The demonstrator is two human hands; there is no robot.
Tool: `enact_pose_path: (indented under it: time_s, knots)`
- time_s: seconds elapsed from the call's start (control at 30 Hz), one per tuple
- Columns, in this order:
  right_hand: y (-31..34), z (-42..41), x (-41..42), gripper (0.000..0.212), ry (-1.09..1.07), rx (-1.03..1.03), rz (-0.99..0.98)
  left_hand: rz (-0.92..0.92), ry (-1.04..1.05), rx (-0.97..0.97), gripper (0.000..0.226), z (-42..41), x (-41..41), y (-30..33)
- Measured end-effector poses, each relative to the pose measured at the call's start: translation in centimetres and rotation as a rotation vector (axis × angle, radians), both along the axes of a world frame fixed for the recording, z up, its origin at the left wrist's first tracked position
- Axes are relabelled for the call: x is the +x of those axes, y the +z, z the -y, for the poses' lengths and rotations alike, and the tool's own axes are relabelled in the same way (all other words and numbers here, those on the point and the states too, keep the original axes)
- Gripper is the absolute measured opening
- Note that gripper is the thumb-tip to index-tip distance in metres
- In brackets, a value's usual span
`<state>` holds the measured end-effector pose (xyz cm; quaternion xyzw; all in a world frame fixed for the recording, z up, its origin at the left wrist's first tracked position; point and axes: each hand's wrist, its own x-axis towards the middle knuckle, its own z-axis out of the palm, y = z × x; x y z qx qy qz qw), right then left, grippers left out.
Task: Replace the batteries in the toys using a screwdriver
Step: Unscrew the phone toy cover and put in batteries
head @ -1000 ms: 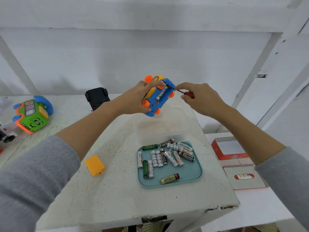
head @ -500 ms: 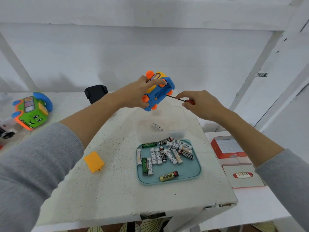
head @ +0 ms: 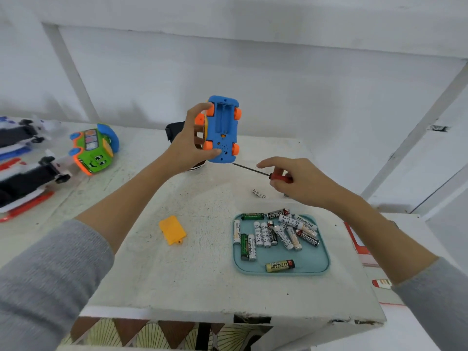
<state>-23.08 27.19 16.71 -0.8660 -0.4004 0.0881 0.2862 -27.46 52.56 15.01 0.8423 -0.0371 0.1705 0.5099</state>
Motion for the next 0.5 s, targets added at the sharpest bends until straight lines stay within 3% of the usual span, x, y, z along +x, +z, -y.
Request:
enact_pose_path:
  time_s: [0.2, 0.37, 0.5]
  knots:
    - [-2.0, -4.1, -3.9, 0.016, 0.203, 0.002, -0.098, 0.062, 0.13, -0.085, 0.076, -2.2, -4.4, -2.0]
    - [-4.8, -6.9, -6.4, 0.017, 0.398, -0.11, -0.057, 0.045, 0.216, -0.116, 0.082, -3.5, -7.2, -3.6]
    - [-6.3, -8.0, -7.5, 0.015, 0.435, -0.143, -0.087, -0.005, 0.24, -0.167, 0.083, -3.7, -8.7, -4.8]
